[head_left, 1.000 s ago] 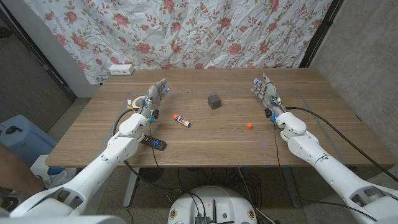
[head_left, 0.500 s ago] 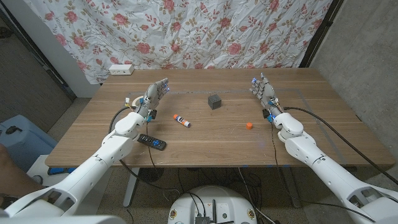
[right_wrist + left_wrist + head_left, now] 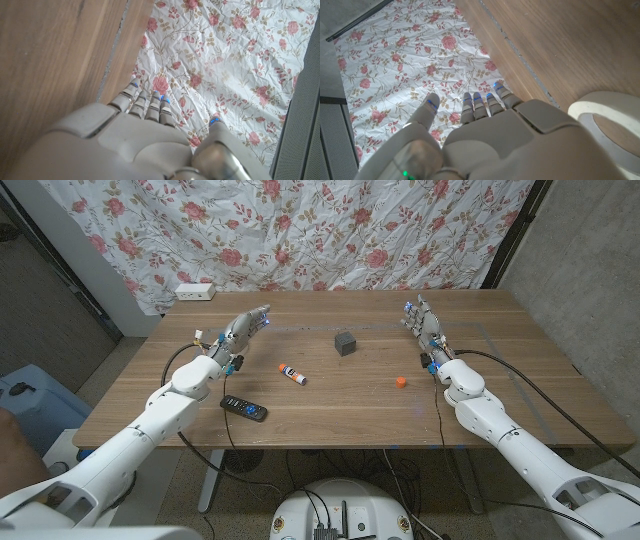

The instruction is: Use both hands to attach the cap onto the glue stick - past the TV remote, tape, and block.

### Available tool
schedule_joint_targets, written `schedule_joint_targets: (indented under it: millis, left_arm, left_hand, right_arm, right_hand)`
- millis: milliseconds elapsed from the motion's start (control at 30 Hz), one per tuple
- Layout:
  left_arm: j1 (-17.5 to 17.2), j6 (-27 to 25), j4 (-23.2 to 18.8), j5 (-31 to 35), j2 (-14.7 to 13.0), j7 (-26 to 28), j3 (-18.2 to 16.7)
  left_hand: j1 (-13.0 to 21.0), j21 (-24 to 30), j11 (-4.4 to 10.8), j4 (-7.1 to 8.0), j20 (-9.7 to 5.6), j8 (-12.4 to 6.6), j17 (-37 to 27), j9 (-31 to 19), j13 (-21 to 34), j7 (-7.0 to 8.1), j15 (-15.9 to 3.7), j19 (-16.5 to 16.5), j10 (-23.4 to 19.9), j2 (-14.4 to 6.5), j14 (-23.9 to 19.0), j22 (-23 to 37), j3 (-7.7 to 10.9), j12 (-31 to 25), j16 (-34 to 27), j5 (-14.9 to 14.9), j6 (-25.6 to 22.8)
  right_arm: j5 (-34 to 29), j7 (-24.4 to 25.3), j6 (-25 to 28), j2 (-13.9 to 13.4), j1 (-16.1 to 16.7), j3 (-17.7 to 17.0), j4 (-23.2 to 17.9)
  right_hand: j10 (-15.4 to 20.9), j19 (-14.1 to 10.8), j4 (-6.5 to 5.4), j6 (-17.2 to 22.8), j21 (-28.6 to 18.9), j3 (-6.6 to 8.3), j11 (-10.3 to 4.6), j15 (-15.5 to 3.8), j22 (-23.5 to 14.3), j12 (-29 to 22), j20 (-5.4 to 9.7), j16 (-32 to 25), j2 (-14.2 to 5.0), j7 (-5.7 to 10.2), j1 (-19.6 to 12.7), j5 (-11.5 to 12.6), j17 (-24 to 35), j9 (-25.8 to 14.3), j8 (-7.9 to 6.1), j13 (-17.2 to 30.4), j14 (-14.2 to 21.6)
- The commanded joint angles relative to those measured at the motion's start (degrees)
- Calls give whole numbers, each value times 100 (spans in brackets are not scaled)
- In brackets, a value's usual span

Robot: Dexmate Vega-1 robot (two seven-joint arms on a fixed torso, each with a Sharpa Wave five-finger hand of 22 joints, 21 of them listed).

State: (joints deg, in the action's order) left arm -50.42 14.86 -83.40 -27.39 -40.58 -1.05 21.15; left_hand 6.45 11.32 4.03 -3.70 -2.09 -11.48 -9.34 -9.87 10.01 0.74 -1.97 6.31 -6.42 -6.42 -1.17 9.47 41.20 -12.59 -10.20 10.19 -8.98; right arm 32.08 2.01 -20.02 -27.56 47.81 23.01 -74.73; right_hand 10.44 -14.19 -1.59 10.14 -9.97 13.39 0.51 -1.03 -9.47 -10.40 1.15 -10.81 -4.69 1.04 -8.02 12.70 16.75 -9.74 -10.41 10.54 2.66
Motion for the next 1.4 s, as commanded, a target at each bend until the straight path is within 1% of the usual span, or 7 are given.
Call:
schedule_joint_targets:
  millis: [33,267,433,567,733,933,1400]
  left_arm:
    - [-4,27,-271,608,-319,154,76]
    - [54,33,-472,1005,-545,59,167]
    - [80,10,-576,1190,-679,-47,213]
    - [108,-69,-704,1391,-846,-116,235]
    - [125,-177,-924,1757,-1044,-56,234]
    - [299,-356,-1159,2215,-1309,-289,344]
    - [437,-646,-1679,3011,-1760,-624,433]
  left_hand:
    - [134,36,5,-114,-78,-44,-9,-20,13,3,-212,144,-141,-279,-124,21,38,-34,-45,-1,-155]
    - [222,37,34,-219,-89,-37,-8,-21,13,43,-258,214,-231,-299,-182,19,69,-29,-36,-12,-244]
    - [280,17,46,-286,-127,-7,-8,-22,13,71,-260,205,-217,-309,-163,17,91,-2,-15,-14,-219]
    - [363,5,93,-392,-148,7,-6,-22,13,146,-281,229,-250,-291,-174,12,117,12,-5,-7,-238]
    - [536,-17,217,-608,-226,-14,-9,-22,14,302,-360,295,-372,-188,-204,3,131,19,3,1,-391]
    - [709,-35,306,-736,-313,-55,-12,-22,15,445,-425,345,-470,-24,-229,-1,109,35,6,3,-525]
    - [1155,-56,521,-776,-394,-144,-14,-28,14,744,-531,466,-761,320,-354,-7,67,41,-3,7,-801]
  right_arm:
    - [-68,155,-53,-64,142,-59,-221]
    - [-174,273,54,-217,257,-82,-496]
    - [-241,347,25,-176,278,-56,-534]
    - [-191,365,16,-154,338,-76,-556]
    - [-167,343,-52,-158,385,-104,-535]
    - [-110,256,-118,-184,420,-139,-505]
    - [-45,132,-159,-149,370,-132,-389]
  right_hand:
    - [25,-3,21,70,-41,29,-5,-32,-8,-37,11,-19,-43,-12,-32,43,5,-24,-46,12,-1]
    - [14,7,34,84,-41,40,2,-42,-8,-35,19,-14,-49,-17,-41,42,-12,-24,-47,11,-25]
    - [7,18,41,78,-41,49,3,-43,-8,-34,15,-16,-57,-14,-46,41,-24,-24,-41,10,-32]
    - [9,24,48,74,-41,55,3,-43,-8,-37,15,-15,-60,-10,-52,40,-33,-24,-38,9,-40]
    - [1,46,51,53,-36,56,10,-50,-8,-35,19,-17,-58,-3,-46,36,-41,-24,-27,9,-51]
    - [-17,95,50,33,-25,54,9,-74,-8,-31,41,-17,-57,6,-32,31,-51,-24,-18,8,-77]
    - [-65,172,54,-6,-20,64,-2,-86,-7,-23,55,-24,-69,3,-13,23,-80,-24,-6,5,-111]
